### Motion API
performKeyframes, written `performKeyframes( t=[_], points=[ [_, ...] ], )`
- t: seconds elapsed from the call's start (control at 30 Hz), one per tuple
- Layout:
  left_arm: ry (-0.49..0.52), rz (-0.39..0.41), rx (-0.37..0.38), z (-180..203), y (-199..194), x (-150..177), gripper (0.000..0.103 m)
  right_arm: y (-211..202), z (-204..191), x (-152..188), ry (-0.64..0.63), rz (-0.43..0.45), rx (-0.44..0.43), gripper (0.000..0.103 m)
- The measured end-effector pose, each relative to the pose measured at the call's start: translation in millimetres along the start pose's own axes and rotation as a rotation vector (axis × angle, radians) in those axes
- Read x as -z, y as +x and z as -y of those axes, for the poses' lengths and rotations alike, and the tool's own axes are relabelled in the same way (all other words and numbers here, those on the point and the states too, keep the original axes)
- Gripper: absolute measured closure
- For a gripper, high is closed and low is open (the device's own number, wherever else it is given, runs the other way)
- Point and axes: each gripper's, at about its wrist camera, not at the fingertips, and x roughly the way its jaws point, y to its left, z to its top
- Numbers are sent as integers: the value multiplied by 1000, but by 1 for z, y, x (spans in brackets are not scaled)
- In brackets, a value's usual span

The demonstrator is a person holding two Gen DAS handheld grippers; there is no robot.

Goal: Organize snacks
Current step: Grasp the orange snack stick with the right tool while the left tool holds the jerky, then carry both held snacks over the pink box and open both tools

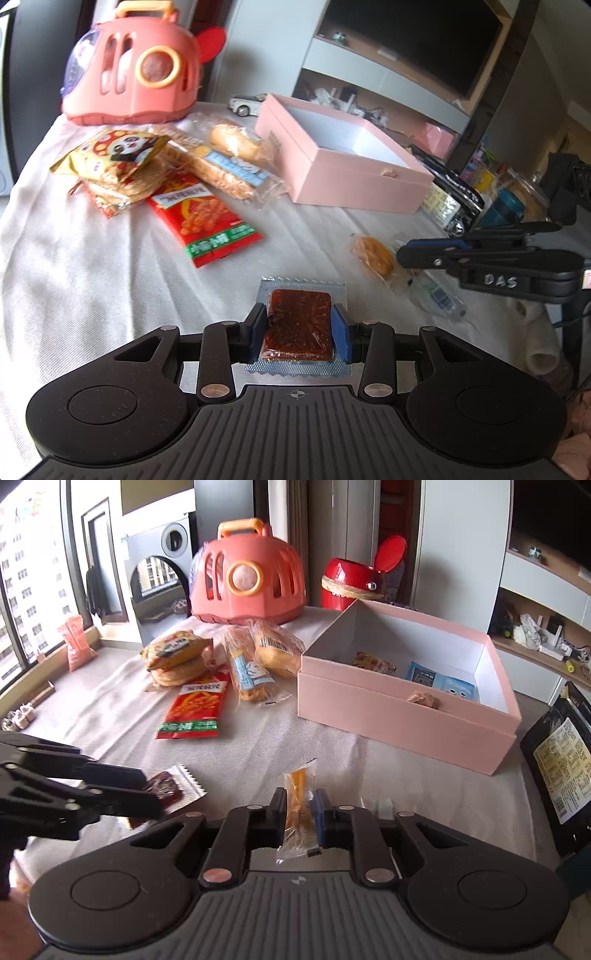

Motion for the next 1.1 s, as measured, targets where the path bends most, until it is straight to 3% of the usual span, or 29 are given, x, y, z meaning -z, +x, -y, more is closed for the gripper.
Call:
performKeyframes(
  t=[0.17,0.2,0.23,0.3,0.37,0.53,0.57,0.6,0.67,0.73,0.8,1.0,1.1],
  points=[
    [14,-13,-2,9,4,-1,60,-8,6,4,-6,28,65,89],
    [17,-14,-2,11,4,-1,60,-6,6,5,-5,27,76,83],
    [19,-16,-2,12,4,-1,60,-2,6,6,-2,22,77,77],
    [17,-21,-7,12,5,-1,60,6,6,7,7,25,79,36],
    [12,-23,-13,11,5,0,60,11,2,9,16,66,110,25],
    [-22,-25,-9,4,7,1,60,26,-1,1,-2,62,11,26],
    [-27,-26,-6,3,8,2,60,31,-1,-1,-3,45,11,31],
    [-30,-25,-3,3,8,2,60,36,-3,-2,-7,32,18,46],
    [-33,-24,3,2,8,3,60,47,-6,-3,-23,-9,23,65],
    [-35,-22,7,1,7,3,60,49,-7,-2,-14,-10,31,68],
    [-39,-20,9,0,7,3,60,45,-8,-2,-16,-13,28,82],
    [-25,-1,12,5,2,2,60,8,1,3,3,30,3,83],
    [-37,57,57,9,-8,-14,60,-18,13,-3,5,76,10,84]
  ],
)
